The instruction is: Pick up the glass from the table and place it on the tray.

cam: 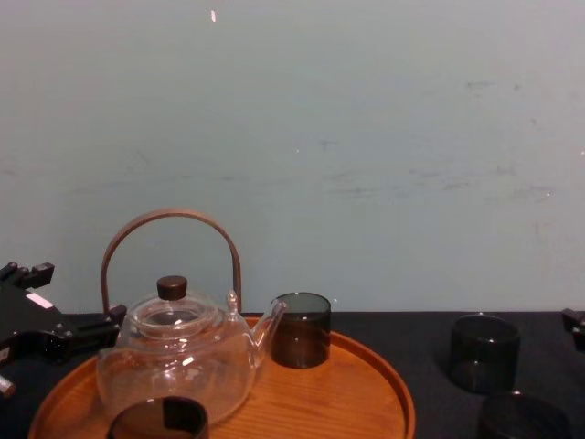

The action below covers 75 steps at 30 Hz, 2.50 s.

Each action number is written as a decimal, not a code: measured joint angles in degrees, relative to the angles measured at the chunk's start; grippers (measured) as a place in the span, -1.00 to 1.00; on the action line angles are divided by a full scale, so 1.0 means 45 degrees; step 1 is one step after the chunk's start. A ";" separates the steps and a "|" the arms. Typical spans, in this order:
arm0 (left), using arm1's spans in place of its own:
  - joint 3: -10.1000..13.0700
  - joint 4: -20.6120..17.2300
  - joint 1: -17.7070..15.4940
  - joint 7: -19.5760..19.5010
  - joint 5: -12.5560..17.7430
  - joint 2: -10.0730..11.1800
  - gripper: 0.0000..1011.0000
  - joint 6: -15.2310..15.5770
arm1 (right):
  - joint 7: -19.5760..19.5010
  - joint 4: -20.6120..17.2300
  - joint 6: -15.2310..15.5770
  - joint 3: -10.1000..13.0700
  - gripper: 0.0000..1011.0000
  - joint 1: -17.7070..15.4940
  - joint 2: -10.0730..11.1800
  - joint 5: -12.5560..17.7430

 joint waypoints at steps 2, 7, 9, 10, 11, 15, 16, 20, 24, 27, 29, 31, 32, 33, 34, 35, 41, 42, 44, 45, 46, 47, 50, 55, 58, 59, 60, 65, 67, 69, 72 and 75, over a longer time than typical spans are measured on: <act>0.0000 0.0000 0.0001 0.0000 0.0000 0.0000 1.00 0.0000 | 0.0000 0.0000 0.0001 0.0000 0.98 0.0000 0.0000 0.0000; 0.0000 0.0001 0.0000 0.0000 0.0001 0.0000 1.00 0.0000 | 0.0000 0.0000 0.0001 0.0000 0.98 0.0000 0.0000 0.0000; 0.0000 0.0000 0.0000 0.0000 0.0000 0.0000 1.00 0.0000 | 0.0000 0.0000 0.0001 0.0000 0.98 0.0000 0.0000 0.0000; 0.0000 0.0000 0.0000 0.0000 0.0001 0.0000 1.00 0.0000 | 0.0000 0.0000 0.0002 0.0000 0.98 0.0000 0.0000 0.0000; 0.0000 0.0000 0.0000 0.0000 0.0001 0.0000 1.00 0.0000 | 0.0000 0.0000 0.0002 0.0000 0.98 0.0000 0.0000 0.0000; 0.0000 0.0001 0.0001 0.0000 0.0000 0.0000 1.00 0.0000 | 0.0000 0.0000 0.0002 0.0000 0.98 0.0000 0.0000 0.0000; 0.0001 0.0000 0.0000 0.0000 0.0000 0.0000 1.00 0.0000 | 0.0000 0.0000 0.0002 0.0000 0.98 0.0000 0.0000 0.0000; 0.0000 0.0000 0.0000 0.0000 0.0001 0.0000 1.00 0.0000 | 0.0000 0.0000 0.0002 0.0000 0.98 0.0000 -0.0001 0.0000; 0.0000 0.0000 0.0000 0.0000 0.0000 0.0000 1.00 0.0000 | 0.0000 0.0000 0.0002 0.0000 0.98 0.0000 0.0000 0.0000; 0.0000 0.0000 0.0000 0.0000 0.0000 0.0000 1.00 0.0000 | 0.0000 0.0000 0.0000 0.0000 0.98 0.0000 0.0000 0.0000; 0.0000 0.0000 0.0000 0.0000 0.0001 0.0000 1.00 0.0000 | 0.0000 0.0000 0.0000 0.0000 0.98 0.0000 0.0000 0.0000; 0.0000 0.0000 0.0001 0.0000 0.0000 0.0000 1.00 0.0000 | 0.0000 0.0000 0.0000 0.0000 0.98 0.0000 0.0000 0.0000; 0.0000 0.0000 -0.0001 0.0000 0.0001 0.0000 1.00 0.0000 | 0.0000 0.0000 0.0000 0.0000 0.98 -0.0001 0.0000 0.0000; 0.0000 0.0001 0.0000 0.0000 0.0000 0.0000 1.00 0.0000 | 0.0000 0.0000 0.0000 0.0000 0.98 0.0000 0.0000 0.0000; 0.0000 0.0001 0.0000 0.0000 0.0000 0.0000 1.00 0.0000 | 0.0000 0.0000 0.0000 0.0000 0.98 0.0000 0.0000 0.0000; 0.0000 0.0000 0.0000 0.0000 0.0000 0.0000 1.00 0.0000 | 0.0000 0.0000 0.0000 0.0000 0.98 0.0000 0.0000 0.0000; 0.0000 0.0000 0.0000 0.0000 0.0000 0.0000 1.00 0.0000 | 0.0000 0.0000 0.0001 0.0000 0.98 0.0000 0.0000 0.0000; 0.0000 0.0001 0.0000 0.0000 0.0000 0.0000 1.00 0.0000 | 0.0000 0.0000 0.0000 0.0000 0.98 0.0000 0.0000 0.0000; 0.0000 0.0001 0.0001 0.0000 0.0000 0.0001 1.00 0.0000 | 0.0000 0.0000 0.0000 0.0000 0.98 0.0000 0.0000 0.0000; 0.0000 0.0000 0.0000 0.0000 0.0000 0.0000 1.00 0.0000 | 0.0000 0.0000 0.0000 0.0000 0.98 0.0000 0.0000 0.0000; 0.0000 0.0000 0.0001 0.0000 0.0001 0.0000 1.00 0.0000 | 0.0047 0.0000 -0.0017 0.0010 0.98 -0.0004 0.0000 0.0007; 0.0000 0.0000 0.0000 -0.0001 0.0001 0.0000 1.00 0.0000 | 0.0189 -0.0001 -0.0053 0.0022 0.98 -0.0016 0.0017 0.0036; 0.0000 0.0000 0.0000 0.0000 0.0000 0.0000 1.00 0.0000 | 0.0670 -0.0071 -0.0106 0.0062 0.98 -0.0099 0.0148 0.0079; 0.0000 0.0000 0.0000 -0.0001 0.0001 0.0000 1.00 0.0000 | 0.1044 -0.0525 0.0027 0.0249 0.98 -0.0424 0.0428 0.0051; 0.0000 0.0000 0.0000 -0.0001 0.0000 0.0000 1.00 0.0000 | 0.1148 -0.0862 0.0116 0.0419 0.98 -0.0692 0.0600 0.0043; 0.0000 0.0000 0.0000 -0.0002 0.0000 0.0001 1.00 0.0000 | 0.1148 -0.0862 0.0116 0.0419 0.98 -0.0692 0.0600 0.0043; 0.0000 0.0000 0.0000 0.0000 0.0000 0.0001 1.00 0.0000 | 0.1187 -0.1043 0.0153 0.0507 0.98 -0.0833 0.0680 0.0041; 0.0000 0.0000 0.0000 -0.0001 0.0000 0.0000 1.00 0.0000 | 0.1329 -0.1572 0.0179 0.0801 0.98 -0.1336 0.0924 0.0050; 0.0000 0.0001 0.0000 -0.0001 0.0000 0.0000 1.00 0.0000 | 0.1377 -0.1797 0.0183 0.0908 0.98 -0.1594 0.1026 0.0050; 0.0000 0.0001 0.0000 -0.0002 0.0000 0.0000 1.00 0.0000 | 0.1434 -0.2024 0.0177 0.1000 0.98 -0.1847 0.1118 0.0041; 0.0001 0.0000 0.0001 -0.0001 0.0000 0.0001 1.00 0.0000 | 0.1542 -0.2316 0.0131 0.1085 0.98 -0.2192 0.1217 -0.0012; 0.0000 0.0001 0.0000 -0.0001 0.0001 0.0000 1.00 0.0000 | 0.1663 -0.2618 0.0062 0.1135 0.98 -0.2517 0.1281 -0.0101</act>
